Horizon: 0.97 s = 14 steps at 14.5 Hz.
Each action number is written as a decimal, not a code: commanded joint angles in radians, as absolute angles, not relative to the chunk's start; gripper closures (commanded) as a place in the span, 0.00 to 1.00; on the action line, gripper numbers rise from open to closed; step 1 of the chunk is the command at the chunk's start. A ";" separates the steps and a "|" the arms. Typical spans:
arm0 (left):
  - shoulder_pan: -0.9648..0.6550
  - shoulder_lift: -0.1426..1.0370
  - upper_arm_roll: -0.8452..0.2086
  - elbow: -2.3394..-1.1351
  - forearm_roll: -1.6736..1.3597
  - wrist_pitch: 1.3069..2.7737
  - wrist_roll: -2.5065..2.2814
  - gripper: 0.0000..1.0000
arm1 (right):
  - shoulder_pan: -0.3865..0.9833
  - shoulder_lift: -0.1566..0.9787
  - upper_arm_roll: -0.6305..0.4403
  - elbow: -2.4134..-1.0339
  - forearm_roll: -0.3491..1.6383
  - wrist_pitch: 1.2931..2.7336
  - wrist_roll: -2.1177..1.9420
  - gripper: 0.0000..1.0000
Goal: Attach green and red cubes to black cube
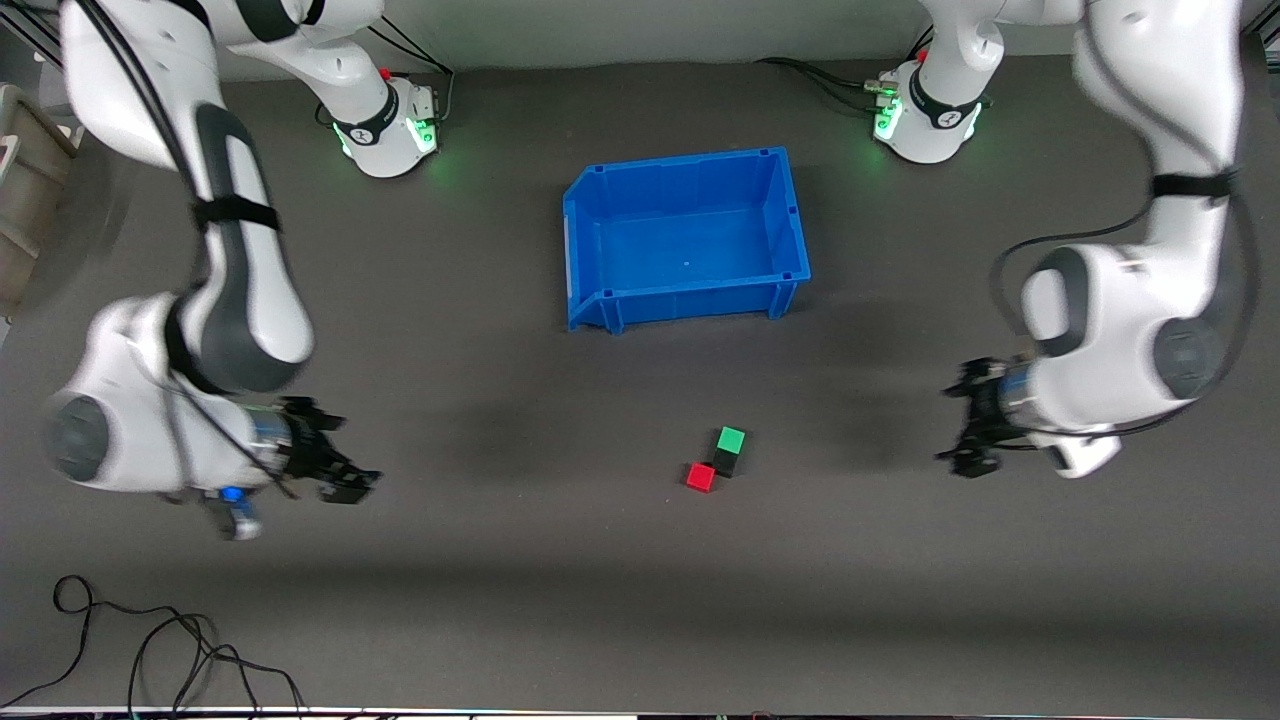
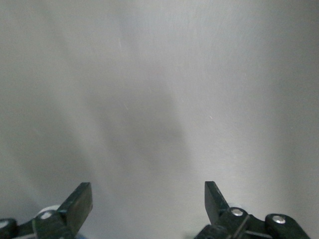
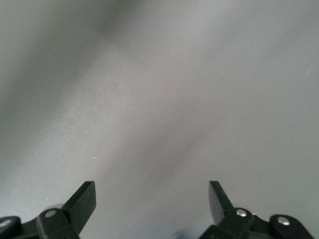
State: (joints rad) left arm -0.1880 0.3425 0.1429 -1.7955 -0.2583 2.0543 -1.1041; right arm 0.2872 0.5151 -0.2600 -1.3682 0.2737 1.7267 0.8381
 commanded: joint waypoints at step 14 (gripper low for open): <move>-0.144 0.046 0.123 -1.730 -0.046 1.757 -0.080 0.00 | 0.324 0.101 -0.311 -1.477 0.066 1.563 0.143 0.00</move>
State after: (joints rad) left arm -0.1384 0.0753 0.1238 -1.7496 -0.0644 1.8086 -0.1198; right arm 0.3065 0.1438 -0.3079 -1.4454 0.1100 1.5783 0.2206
